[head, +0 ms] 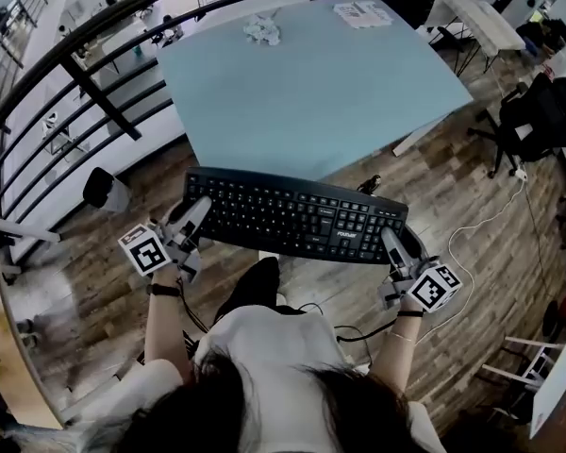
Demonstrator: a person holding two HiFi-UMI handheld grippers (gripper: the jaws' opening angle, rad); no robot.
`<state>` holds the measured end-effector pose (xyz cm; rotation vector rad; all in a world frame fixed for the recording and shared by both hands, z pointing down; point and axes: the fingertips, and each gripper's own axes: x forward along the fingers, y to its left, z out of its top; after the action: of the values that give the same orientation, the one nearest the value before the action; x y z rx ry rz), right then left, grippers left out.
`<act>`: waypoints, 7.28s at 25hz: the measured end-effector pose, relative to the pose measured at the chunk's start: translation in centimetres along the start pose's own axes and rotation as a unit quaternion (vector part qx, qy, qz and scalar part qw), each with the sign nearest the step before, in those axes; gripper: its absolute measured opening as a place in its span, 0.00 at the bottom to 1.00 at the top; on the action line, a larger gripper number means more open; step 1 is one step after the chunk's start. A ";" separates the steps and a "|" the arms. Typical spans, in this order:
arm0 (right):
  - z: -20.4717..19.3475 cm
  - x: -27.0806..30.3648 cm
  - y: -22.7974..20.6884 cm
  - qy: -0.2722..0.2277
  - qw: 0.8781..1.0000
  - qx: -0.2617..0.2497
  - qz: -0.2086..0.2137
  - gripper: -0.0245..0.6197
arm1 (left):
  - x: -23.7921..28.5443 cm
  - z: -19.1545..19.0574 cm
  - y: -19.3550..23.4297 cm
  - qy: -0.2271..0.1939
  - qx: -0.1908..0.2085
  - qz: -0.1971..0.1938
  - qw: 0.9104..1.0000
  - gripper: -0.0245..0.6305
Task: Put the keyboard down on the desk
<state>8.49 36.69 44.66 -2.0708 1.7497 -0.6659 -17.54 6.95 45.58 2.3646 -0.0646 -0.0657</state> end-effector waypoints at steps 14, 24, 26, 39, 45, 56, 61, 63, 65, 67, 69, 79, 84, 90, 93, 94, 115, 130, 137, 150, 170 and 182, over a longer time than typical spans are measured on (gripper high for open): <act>6.7 14.7 -3.2 0.001 1.000 -0.009 0.001 0.29 | 9.0 10.1 8.8 -0.011 -0.003 -0.003 1.000 0.32; 6.1 16.8 -4.6 0.037 0.999 -0.002 0.009 0.29 | 8.3 8.9 10.3 -0.020 -0.024 0.029 0.999 0.32; 6.0 17.5 -5.0 0.043 0.999 -0.004 0.020 0.29 | 8.0 8.4 10.5 -0.029 -0.025 0.038 0.999 0.32; 12.0 35.5 -8.7 0.122 0.980 -0.037 0.153 0.29 | 10.1 13.6 15.2 -0.147 -0.013 0.140 0.979 0.32; 14.0 46.0 -8.4 0.179 0.956 -0.044 0.227 0.29 | 9.8 16.1 17.0 -0.209 -0.023 0.214 0.954 0.32; 12.3 50.5 -6.6 0.227 0.931 -0.038 0.284 0.29 | 7.0 15.6 16.1 -0.247 -0.024 0.277 0.928 0.32; 11.7 50.1 -6.5 0.231 0.930 -0.036 0.282 0.29 | 6.5 15.1 16.0 -0.245 -0.026 0.280 0.928 0.32; 11.8 49.9 -6.3 0.227 0.932 -0.037 0.279 0.29 | 6.4 15.3 16.0 -0.244 -0.027 0.277 0.929 0.32; 11.8 49.6 -6.3 0.223 0.935 -0.036 0.274 0.29 | 6.4 15.4 16.2 -0.240 -0.027 0.274 0.931 0.32; 11.8 49.5 -6.5 0.222 0.937 -0.036 0.269 0.29 | 6.5 15.4 16.4 -0.237 -0.028 0.271 0.933 0.32; 11.7 49.5 -6.5 0.222 0.937 -0.038 0.266 0.29 | 6.5 15.5 16.6 -0.236 -0.028 0.268 0.933 0.32; 11.6 49.4 -7.1 0.213 0.942 -0.038 0.257 0.30 | 7.3 15.3 17.5 -0.232 -0.035 0.251 0.939 0.32; 10.5 49.6 -8.0 0.225 0.942 -0.036 0.246 0.30 | 7.3 14.4 18.6 -0.224 -0.043 0.265 0.937 0.32; 8.3 50.1 -10.5 0.244 0.940 -0.030 0.237 0.30 | 7.9 12.3 20.7 -0.211 -0.061 0.272 0.937 0.32; 7.0 50.3 -11.5 0.256 0.940 -0.027 0.223 0.30 | 8.1 11.1 21.8 -0.206 -0.073 0.277 0.936 0.32; 6.6 50.3 -11.8 0.259 0.940 -0.027 0.220 0.30 | 8.2 10.7 22.3 -0.204 -0.078 0.278 0.935 0.32; -0.5 51.5 -17.5 0.323 0.931 -0.064 0.154 0.31 | 8.1 4.8 28.7 -0.095 -0.047 0.348 0.931 0.40; -1.8 51.6 -19.1 0.328 0.929 -0.132 0.105 0.32 | 8.1 3.3 30.0 -0.038 0.008 0.437 0.899 0.44; -1.9 51.5 -19.2 0.325 0.931 -0.137 0.095 0.32 | 8.0 3.1 30.1 -0.033 0.017 0.457 0.889 0.44; -1.5 51.9 -19.0 0.309 0.934 -0.157 0.089 0.34 | 7.6 2.5 30.1 -0.014 0.058 0.494 0.867 0.46; -0.3 51.3 -18.4 0.305 0.933 -0.166 0.095 0.35 | 6.2 4.4 28.3 -0.033 0.083 0.505 0.858 0.46; 2.6 52.1 -14.5 0.272 0.935 -0.182 0.136 0.35 | 7.5 7.9 25.3 -0.056 0.127 0.487 0.862 0.46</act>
<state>28.53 -12.11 57.11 -1.9125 2.5863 -0.9504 -11.25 -17.07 57.42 2.3025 -1.3744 0.3132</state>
